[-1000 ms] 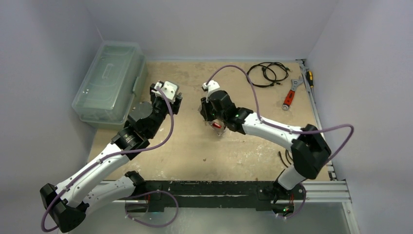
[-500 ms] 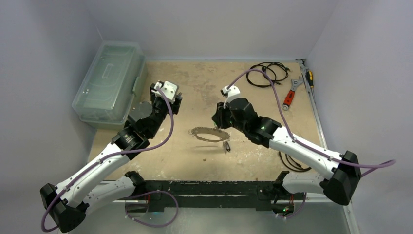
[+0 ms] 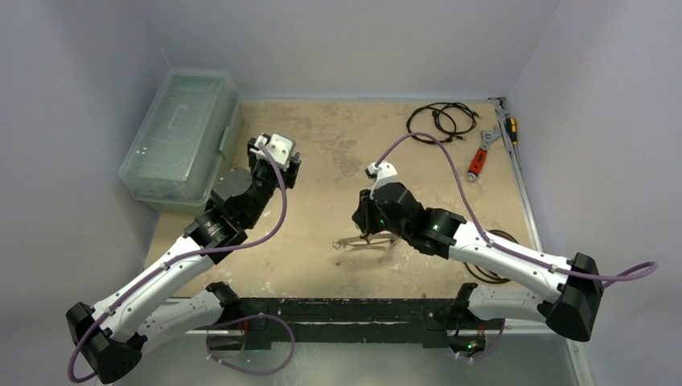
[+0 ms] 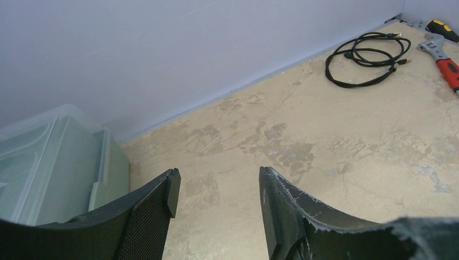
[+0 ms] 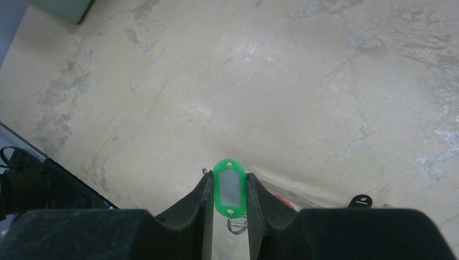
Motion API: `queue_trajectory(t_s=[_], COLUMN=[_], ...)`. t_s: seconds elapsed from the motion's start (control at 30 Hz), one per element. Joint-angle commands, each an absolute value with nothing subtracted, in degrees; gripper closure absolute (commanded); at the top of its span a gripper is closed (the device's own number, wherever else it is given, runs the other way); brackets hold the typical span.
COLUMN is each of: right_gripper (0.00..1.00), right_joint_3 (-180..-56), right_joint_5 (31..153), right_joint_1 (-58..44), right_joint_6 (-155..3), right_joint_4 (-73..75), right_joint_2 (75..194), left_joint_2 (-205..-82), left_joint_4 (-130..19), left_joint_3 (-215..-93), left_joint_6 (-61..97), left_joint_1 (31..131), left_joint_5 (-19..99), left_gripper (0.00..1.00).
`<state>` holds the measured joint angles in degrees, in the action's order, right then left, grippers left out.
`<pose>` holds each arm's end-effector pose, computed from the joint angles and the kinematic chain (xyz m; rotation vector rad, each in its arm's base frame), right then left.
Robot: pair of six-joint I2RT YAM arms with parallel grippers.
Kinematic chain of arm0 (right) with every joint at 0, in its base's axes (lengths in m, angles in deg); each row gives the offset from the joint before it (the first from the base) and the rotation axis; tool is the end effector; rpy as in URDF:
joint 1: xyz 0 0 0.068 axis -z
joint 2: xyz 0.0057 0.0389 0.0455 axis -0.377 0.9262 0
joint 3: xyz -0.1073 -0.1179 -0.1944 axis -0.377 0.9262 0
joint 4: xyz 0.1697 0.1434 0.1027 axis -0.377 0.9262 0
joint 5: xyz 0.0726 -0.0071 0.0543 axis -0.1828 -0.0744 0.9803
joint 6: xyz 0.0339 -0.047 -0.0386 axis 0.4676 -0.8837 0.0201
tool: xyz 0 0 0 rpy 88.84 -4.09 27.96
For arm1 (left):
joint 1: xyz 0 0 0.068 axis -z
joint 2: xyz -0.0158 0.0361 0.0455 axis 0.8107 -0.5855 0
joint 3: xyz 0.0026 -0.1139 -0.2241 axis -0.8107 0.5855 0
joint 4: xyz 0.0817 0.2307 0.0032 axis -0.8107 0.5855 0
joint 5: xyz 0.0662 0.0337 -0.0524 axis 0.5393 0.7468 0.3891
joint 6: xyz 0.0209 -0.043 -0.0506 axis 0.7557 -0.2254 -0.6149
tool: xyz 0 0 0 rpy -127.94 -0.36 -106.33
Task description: Put the keys on the keyring
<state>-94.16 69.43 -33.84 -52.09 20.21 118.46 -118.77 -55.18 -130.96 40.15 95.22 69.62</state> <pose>0.1574 0.2077 0.2688 -0.3297 2.1654 0.6068 0.1817 -0.1306 0.3542 0.4005 1.5160 -0.1309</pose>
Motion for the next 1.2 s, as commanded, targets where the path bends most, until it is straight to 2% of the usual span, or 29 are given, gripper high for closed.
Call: queue_trajectory(t_s=[0.0,0.57,0.83,1.17], right_gripper=[1.0,1.0,1.0,1.0], right_joint_3=[-94.7,-101.4,-99.9,-103.1], right_joint_5=[65.5,60.0,66.6,67.8], right_joint_1=[-34.0,-31.1,-25.9,-24.3], right_joint_6=[-50.8,-62.7,-63.9,-62.9], right_joint_4=[18.5,11.9,6.7,1.7], right_joint_2=[121.0,133.9,133.9,144.2], left_joint_2=[-118.3,-119.0,-119.2,-119.0], left_joint_4=[-57.0,-57.3,-57.5,-57.4], left_joint_3=[-131.0,-130.6,-130.5,-130.4], left_joint_6=[40.9,41.8,42.1,42.3], left_joint_1=[95.4,95.4,95.4,95.4], left_joint_5=[70.4,71.7,72.0,72.2], left_gripper=[0.43,0.43,0.43,0.43])
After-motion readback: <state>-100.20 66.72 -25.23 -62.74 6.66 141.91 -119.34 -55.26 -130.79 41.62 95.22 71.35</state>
